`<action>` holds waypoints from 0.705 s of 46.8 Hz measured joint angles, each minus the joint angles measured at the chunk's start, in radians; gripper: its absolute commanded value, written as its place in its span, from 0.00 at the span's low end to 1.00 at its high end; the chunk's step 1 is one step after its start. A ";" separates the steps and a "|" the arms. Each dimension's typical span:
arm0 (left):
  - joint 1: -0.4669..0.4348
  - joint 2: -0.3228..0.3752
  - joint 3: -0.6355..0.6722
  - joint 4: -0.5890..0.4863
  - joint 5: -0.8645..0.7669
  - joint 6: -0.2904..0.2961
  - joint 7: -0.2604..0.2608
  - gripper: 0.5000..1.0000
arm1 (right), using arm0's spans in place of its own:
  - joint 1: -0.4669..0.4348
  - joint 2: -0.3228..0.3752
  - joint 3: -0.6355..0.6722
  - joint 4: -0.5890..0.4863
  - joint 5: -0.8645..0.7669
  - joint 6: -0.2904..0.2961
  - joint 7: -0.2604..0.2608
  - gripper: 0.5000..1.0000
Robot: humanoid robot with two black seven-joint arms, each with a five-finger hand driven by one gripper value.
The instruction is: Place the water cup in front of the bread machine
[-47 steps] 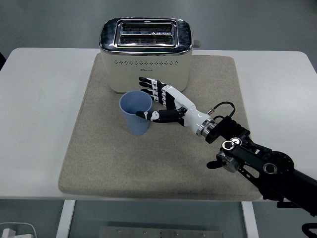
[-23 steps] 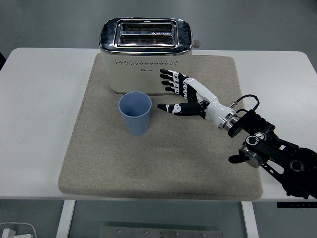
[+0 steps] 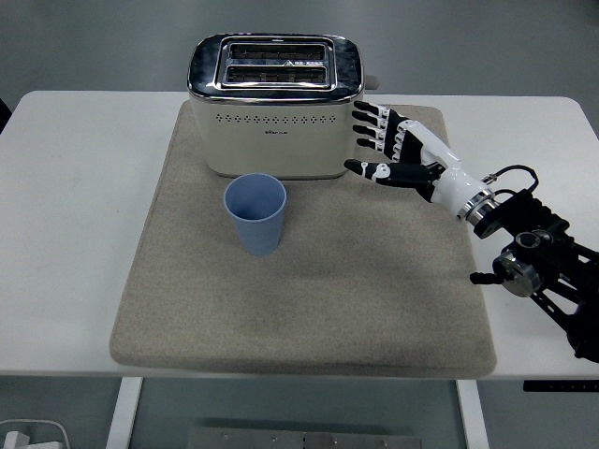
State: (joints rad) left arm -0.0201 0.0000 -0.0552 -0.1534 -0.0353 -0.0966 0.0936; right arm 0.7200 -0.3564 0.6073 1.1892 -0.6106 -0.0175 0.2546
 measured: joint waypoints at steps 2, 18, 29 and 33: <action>0.000 0.000 0.000 0.000 0.000 0.000 0.000 1.00 | 0.014 -0.006 0.005 -0.003 0.034 0.001 -0.022 0.85; 0.000 0.000 0.000 0.000 0.000 0.000 0.000 1.00 | 0.073 0.009 0.070 -0.096 0.310 0.011 -0.100 0.85; 0.000 0.000 0.000 0.000 0.000 0.000 0.000 1.00 | 0.111 0.066 0.142 -0.202 0.593 0.024 -0.184 0.85; 0.000 0.000 0.000 0.000 0.000 0.000 0.000 1.00 | 0.115 0.087 0.144 -0.222 0.607 0.005 -0.184 0.85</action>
State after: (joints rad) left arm -0.0201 0.0000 -0.0552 -0.1534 -0.0353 -0.0966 0.0936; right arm 0.8352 -0.2695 0.7514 0.9676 -0.0034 -0.0126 0.0706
